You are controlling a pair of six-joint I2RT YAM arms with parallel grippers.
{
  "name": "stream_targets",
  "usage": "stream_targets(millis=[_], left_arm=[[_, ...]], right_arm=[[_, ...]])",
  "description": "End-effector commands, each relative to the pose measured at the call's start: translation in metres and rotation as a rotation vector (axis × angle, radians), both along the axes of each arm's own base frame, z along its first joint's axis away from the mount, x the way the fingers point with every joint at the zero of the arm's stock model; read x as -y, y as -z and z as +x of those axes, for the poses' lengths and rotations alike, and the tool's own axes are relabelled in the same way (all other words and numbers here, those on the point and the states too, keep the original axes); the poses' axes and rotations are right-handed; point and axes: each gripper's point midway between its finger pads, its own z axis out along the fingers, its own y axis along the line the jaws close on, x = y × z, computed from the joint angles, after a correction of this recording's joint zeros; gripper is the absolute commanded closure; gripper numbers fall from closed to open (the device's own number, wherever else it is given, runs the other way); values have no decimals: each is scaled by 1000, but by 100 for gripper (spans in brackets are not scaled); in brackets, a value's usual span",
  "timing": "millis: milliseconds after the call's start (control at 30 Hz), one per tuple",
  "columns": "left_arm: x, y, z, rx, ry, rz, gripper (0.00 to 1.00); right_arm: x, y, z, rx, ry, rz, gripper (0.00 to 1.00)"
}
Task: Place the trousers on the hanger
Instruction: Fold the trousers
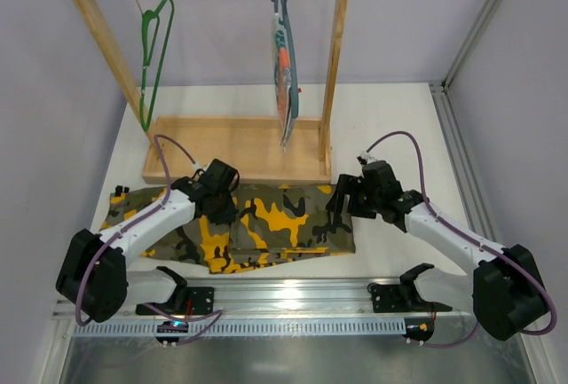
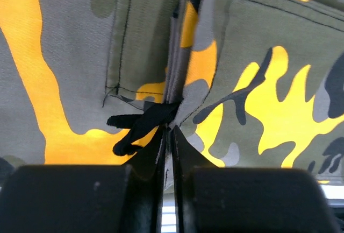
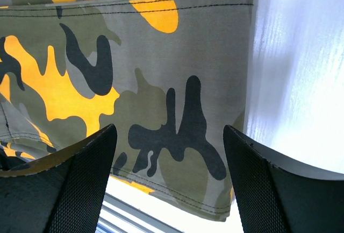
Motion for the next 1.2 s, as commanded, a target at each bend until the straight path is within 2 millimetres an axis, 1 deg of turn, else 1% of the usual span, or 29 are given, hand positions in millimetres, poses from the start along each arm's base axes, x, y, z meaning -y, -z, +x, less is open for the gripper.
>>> stream_targets(millis=[0, 33, 100, 133, 200, 233, 267, 300, 333, 367, 500, 600, 667, 700, 733, 767, 800, 833, 867, 900, 933, 967, 1033, 1067, 1167], left_arm=[[-8, 16, -2, -27, 4, 24, 88], [-6, 16, 0, -19, 4, 11, 81], [-7, 22, -2, -23, 5, 7, 73], [-5, 22, -1, -13, 1, -5, 61], [-6, 27, -5, -9, 1, -17, 53], [1, 26, -4, 4, 10, -56, 49], [5, 24, -3, 20, 15, -87, 48], [7, 29, -9, 11, 23, -109, 47], [14, 27, -5, 32, 17, -150, 46], [19, 28, -10, 16, 26, -187, 46], [23, 36, -16, -15, 30, -210, 46], [23, 39, -17, -16, 32, -214, 51], [24, 39, -15, -13, 29, -216, 62], [23, 38, -14, -11, 26, -207, 74], [22, 37, -14, -12, 24, -199, 81], [22, 31, -9, 2, 24, -194, 87], [17, 30, -11, -9, 23, -164, 94], [16, 26, -8, -3, 21, -153, 99], [17, 17, -3, 12, 21, -152, 99], [10, 15, -4, 9, 11, -109, 100], [8, 10, -2, 15, 12, -100, 100], [9, 0, 3, 33, 7, -97, 99], [2, -9, -1, 31, 7, -68, 99], [3, -19, 4, 54, 9, -73, 99], [-4, -37, 1, 76, 9, -51, 100]], right_arm=[[-6, -2, 9, 44, -21, 29, 18], [-7, 0, 8, 41, -25, 32, 18], [-7, 0, 7, 44, -27, 32, 18], [-6, 1, 7, 43, -28, 32, 18], [-6, 1, 7, 49, -28, 28, 18], [-5, 1, 7, 51, -29, 25, 18], [-5, 1, 7, 51, -29, 25, 18], [-5, 2, 7, 53, -28, 25, 18], [-5, 3, 7, 49, -24, 25, 18], [-4, 5, 6, 47, -23, 25, 18], [-3, 9, 6, 42, -10, 22, 18], [-2, 6, 6, 56, -9, 23, 18], [-1, 2, 7, 65, -5, 16, 18], [1, 1, 8, 69, 5, 12, 18], [1, 1, 9, 70, 5, 9, 18], [3, 4, 9, 62, 15, 3, 18], [3, 3, 10, 62, 20, 3, 18], [5, 4, 11, 57, 32, -1, 18], [6, 6, 11, 51, 40, -4, 18], [7, 5, 11, 53, 55, -1, 18], [8, 2, 13, 71, 65, 4, 18], [9, 2, 12, 80, 72, 8, 18], [9, -6, 14, 111, 74, 22, 18], [10, -8, 14, 114, 75, 20, 18], [12, -9, 15, 102, 65, -2, 18]])
